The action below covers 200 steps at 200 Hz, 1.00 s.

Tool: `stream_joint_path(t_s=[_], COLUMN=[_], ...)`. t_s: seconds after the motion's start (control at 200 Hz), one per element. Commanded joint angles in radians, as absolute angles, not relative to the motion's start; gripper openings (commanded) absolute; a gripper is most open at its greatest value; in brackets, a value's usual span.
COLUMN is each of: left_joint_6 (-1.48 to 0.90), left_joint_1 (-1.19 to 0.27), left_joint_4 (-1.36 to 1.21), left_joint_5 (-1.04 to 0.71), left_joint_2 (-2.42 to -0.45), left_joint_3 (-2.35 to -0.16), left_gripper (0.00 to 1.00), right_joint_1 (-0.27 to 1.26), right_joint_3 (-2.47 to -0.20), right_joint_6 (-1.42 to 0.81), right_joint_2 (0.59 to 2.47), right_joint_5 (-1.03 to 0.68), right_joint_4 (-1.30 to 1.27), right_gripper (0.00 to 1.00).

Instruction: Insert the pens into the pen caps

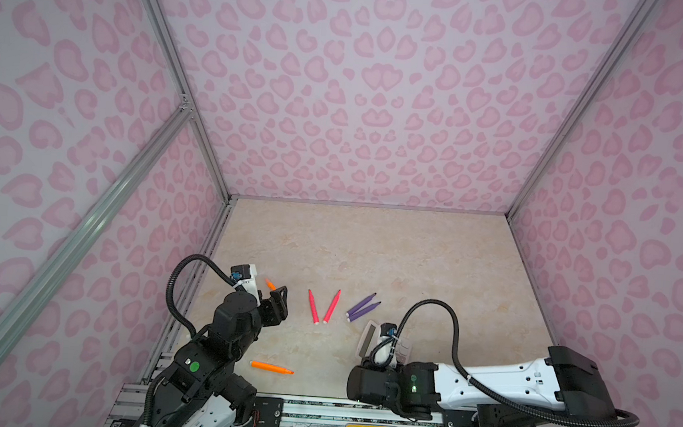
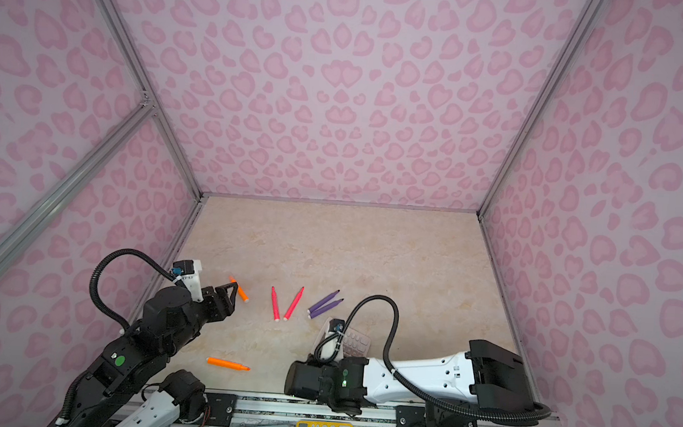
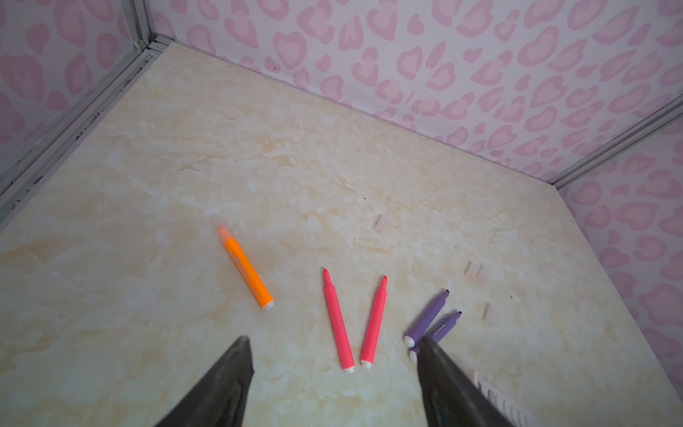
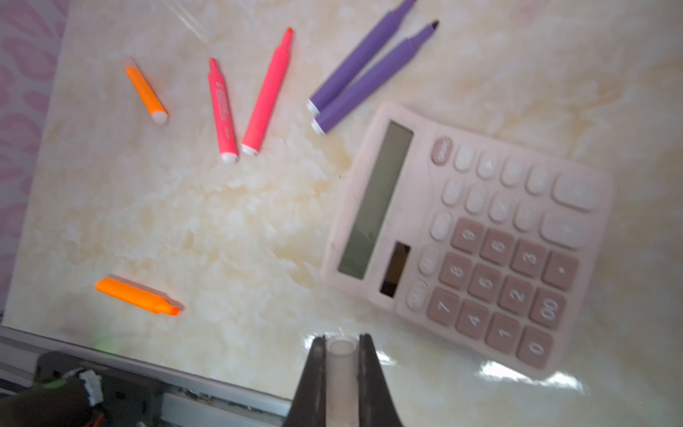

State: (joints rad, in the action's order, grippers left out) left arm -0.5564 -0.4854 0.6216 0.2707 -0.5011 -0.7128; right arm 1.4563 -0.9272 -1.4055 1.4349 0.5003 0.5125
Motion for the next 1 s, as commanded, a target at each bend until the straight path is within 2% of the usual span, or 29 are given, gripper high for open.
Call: stream_joint_path(t_s=[0.0,0.13,0.18,0.24,0.275,0.32,0.43,0.475,0.58,0.695,0.86,0.995], left_joint_6=[-0.512,-0.278,-0.170,-0.120,-0.070,0.008,0.160,0.251,0.524,0.719,0.766,0.769], left_joint_1=[-0.485,-0.484,-0.483,-0.495,-0.496,-0.496,-0.497,-0.497,-0.495,-0.478,-0.485,-0.562], left_joint_4=[0.736,0.822,0.816,0.793,0.768,0.738,0.635,0.614,0.729,0.907,1.077,1.283], left_joint_5=[0.257,0.290,0.290,0.388,0.321,0.228,0.351,0.302,0.104,0.115,0.102,0.169], left_joint_2=[-0.576,-0.748,-0.794,-0.836,-0.860,-0.902,-0.982,-1.001,-1.058,-1.108,-1.030,-0.986], left_joint_3=[-0.823,-0.967,-0.982,-0.978,-0.975,-0.966,-0.912,-0.911,-0.949,-0.929,-0.933,-0.814], left_gripper=[0.74,0.76,0.78,0.78,0.77,0.71,0.72,0.73,0.75,0.75,0.75,0.74], right_joint_1=[1.363,1.291,1.245,1.180,1.144,1.105,1.023,0.992,0.935,0.905,0.832,0.774], right_joint_3=[-1.000,-1.012,-0.982,-0.921,-0.884,-0.843,-0.786,-0.765,-0.686,-0.619,-0.563,-0.537], right_joint_6=[-1.096,-0.927,-0.881,-0.850,-0.831,-0.796,-0.714,-0.688,-0.642,-0.586,-0.562,-0.578], right_joint_2=[1.429,1.368,1.331,1.280,1.249,1.214,1.157,1.138,1.076,0.998,0.966,0.999], right_joint_5=[0.516,0.604,0.569,0.517,0.493,0.466,0.387,0.349,0.239,0.162,0.098,0.017], right_joint_4=[0.343,0.238,0.197,0.150,0.128,0.102,0.072,0.056,-0.013,-0.038,-0.063,-0.116], right_gripper=[0.03,0.03,0.02,0.02,0.02,0.02,0.02,0.02,0.03,0.05,0.06,0.04])
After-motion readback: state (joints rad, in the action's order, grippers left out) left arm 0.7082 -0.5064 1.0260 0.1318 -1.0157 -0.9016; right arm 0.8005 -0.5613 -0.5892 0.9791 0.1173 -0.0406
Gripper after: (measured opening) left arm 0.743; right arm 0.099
